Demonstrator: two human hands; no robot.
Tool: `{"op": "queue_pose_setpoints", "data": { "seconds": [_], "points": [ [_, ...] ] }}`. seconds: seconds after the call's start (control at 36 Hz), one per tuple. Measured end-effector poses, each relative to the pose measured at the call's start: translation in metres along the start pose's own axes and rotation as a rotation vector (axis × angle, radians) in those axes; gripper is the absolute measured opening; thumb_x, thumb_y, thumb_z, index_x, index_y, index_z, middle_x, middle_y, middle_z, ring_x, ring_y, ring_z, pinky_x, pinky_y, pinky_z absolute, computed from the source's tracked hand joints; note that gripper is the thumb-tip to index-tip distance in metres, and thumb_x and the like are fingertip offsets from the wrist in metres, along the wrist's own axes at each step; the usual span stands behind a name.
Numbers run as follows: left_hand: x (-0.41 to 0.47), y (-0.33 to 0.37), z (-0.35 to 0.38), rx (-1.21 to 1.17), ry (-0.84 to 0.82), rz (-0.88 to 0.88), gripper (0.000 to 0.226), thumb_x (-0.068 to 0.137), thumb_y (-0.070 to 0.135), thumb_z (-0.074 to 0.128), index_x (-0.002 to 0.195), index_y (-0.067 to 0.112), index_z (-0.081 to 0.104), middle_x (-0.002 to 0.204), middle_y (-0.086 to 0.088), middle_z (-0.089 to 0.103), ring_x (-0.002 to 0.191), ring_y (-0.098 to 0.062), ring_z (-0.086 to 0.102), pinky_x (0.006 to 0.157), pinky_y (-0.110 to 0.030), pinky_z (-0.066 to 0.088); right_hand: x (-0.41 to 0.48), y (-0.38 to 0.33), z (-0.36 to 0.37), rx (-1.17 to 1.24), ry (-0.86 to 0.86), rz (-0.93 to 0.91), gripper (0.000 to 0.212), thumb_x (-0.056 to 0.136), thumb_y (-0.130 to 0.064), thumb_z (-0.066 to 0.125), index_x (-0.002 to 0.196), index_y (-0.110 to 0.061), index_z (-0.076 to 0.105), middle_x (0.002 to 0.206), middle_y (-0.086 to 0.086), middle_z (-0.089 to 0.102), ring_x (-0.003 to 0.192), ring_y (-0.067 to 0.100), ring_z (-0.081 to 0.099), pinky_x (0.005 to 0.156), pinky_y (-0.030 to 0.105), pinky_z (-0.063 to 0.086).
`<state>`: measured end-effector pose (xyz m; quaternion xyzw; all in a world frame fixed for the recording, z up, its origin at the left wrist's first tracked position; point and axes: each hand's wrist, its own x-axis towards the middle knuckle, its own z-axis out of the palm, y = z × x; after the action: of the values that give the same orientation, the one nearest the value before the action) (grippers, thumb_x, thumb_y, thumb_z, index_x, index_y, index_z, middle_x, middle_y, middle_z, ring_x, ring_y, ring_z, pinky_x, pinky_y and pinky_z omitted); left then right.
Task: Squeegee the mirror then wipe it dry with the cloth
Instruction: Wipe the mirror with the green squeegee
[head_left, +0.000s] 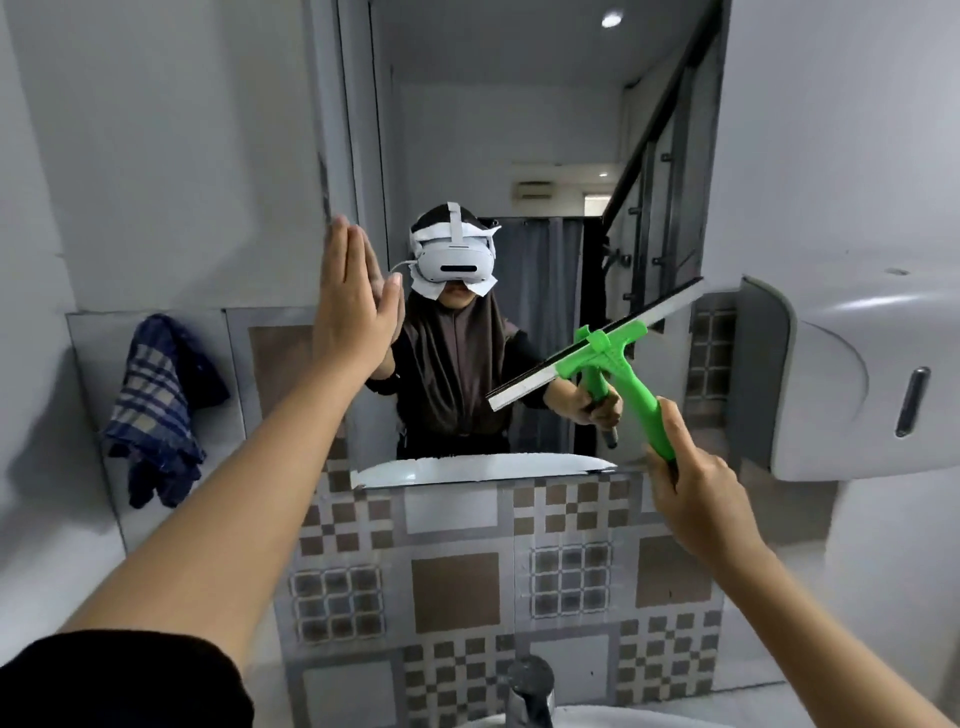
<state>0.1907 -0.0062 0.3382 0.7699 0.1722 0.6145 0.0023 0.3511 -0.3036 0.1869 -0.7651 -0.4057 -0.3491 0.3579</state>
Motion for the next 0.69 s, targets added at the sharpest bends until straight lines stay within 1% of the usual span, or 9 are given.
{"op": "queue_pose_setpoints", "data": {
  "seconds": [0.06,0.11,0.17,0.25,0.31,0.39,0.47,0.58,0.69],
  "points": [
    [0.000,-0.006,0.002,-0.031,-0.011,-0.005,0.062,0.093,0.024,0.045,0.140,-0.009,0.022,0.152,-0.024,0.015,0.142,-0.034,0.012,0.118,-0.036,0.009,-0.008,-0.015,0.010,0.079,0.031,0.089,0.060,0.088,-0.008,0.057,0.141,-0.008,0.030,0.063,0.014,0.059,0.044,0.026,0.047,0.042,0.031,0.040],
    [-0.003,-0.008,0.004,0.007,-0.010,0.047,0.067,0.095,0.028,0.044,0.143,-0.005,0.012,0.155,-0.022,0.008,0.144,-0.031,0.005,0.116,-0.021,-0.005,-0.015,-0.027,0.020,0.169,0.060,0.187,0.058,0.091,-0.012,0.052,0.143,-0.013,0.027,0.059,0.008,0.054,0.041,0.022,0.046,0.040,0.028,0.037],
    [-0.004,-0.013,0.004,0.023,-0.013,0.084,0.069,0.096,0.030,0.043,0.144,-0.003,0.007,0.155,-0.021,0.003,0.144,-0.029,0.001,0.110,-0.012,-0.012,-0.022,-0.042,0.033,0.261,0.085,0.282,0.057,0.092,-0.015,0.050,0.143,-0.018,0.026,0.055,0.006,0.050,0.039,0.021,0.044,0.036,0.035,0.041],
    [-0.005,-0.014,0.001,0.012,-0.021,0.097,0.069,0.096,0.028,0.045,0.144,-0.002,0.007,0.155,-0.021,0.002,0.144,-0.029,0.000,0.109,-0.010,-0.011,-0.032,-0.064,0.050,0.375,0.114,0.410,0.052,0.093,-0.017,0.047,0.140,-0.025,0.025,0.054,0.011,0.048,0.039,0.023,0.042,0.038,0.040,0.044],
    [-0.007,-0.012,-0.001,-0.001,-0.021,0.108,0.068,0.096,0.026,0.046,0.144,-0.001,0.007,0.155,-0.019,0.002,0.144,-0.028,0.001,0.113,-0.016,-0.003,-0.039,-0.077,0.059,0.428,0.139,0.484,0.049,0.094,-0.016,0.046,0.138,-0.027,0.026,0.053,0.010,0.045,0.040,0.021,0.040,0.038,0.039,0.043],
    [-0.007,-0.013,-0.001,-0.020,-0.044,0.106,0.068,0.095,0.025,0.047,0.145,0.000,0.007,0.156,-0.018,0.001,0.144,-0.029,0.001,0.118,-0.032,0.012,-0.048,-0.096,0.070,0.460,0.177,0.572,0.049,0.094,-0.017,0.045,0.139,-0.026,0.027,0.053,0.007,0.044,0.041,0.019,0.040,0.038,0.038,0.043],
    [-0.010,-0.014,0.001,-0.011,-0.076,0.136,0.069,0.094,0.023,0.050,0.145,0.001,0.008,0.156,-0.018,0.002,0.144,-0.031,0.001,0.118,-0.040,0.013,-0.052,-0.111,0.078,0.501,0.237,0.648,0.046,0.095,-0.014,0.043,0.139,-0.019,0.031,0.053,0.005,0.043,0.041,0.016,0.038,0.036,0.024,0.035],
    [-0.017,-0.017,0.002,0.007,-0.115,0.189,0.069,0.095,0.025,0.048,0.145,0.002,0.007,0.156,-0.018,0.001,0.144,-0.031,0.001,0.118,-0.040,0.009,-0.051,-0.130,0.080,0.568,0.294,0.698,0.044,0.096,-0.017,0.042,0.138,-0.013,0.032,0.055,0.001,0.043,0.040,0.009,0.038,0.035,0.013,0.033],
    [-0.023,-0.019,-0.001,0.001,-0.146,0.210,0.069,0.095,0.025,0.047,0.146,0.006,0.005,0.156,-0.015,0.000,0.144,-0.028,0.000,0.117,-0.042,0.018,-0.049,-0.148,0.087,0.637,0.304,0.755,0.047,0.097,-0.020,0.040,0.142,-0.016,0.027,0.059,0.001,0.044,0.044,0.013,0.038,0.034,0.015,0.033]
  ]
}}
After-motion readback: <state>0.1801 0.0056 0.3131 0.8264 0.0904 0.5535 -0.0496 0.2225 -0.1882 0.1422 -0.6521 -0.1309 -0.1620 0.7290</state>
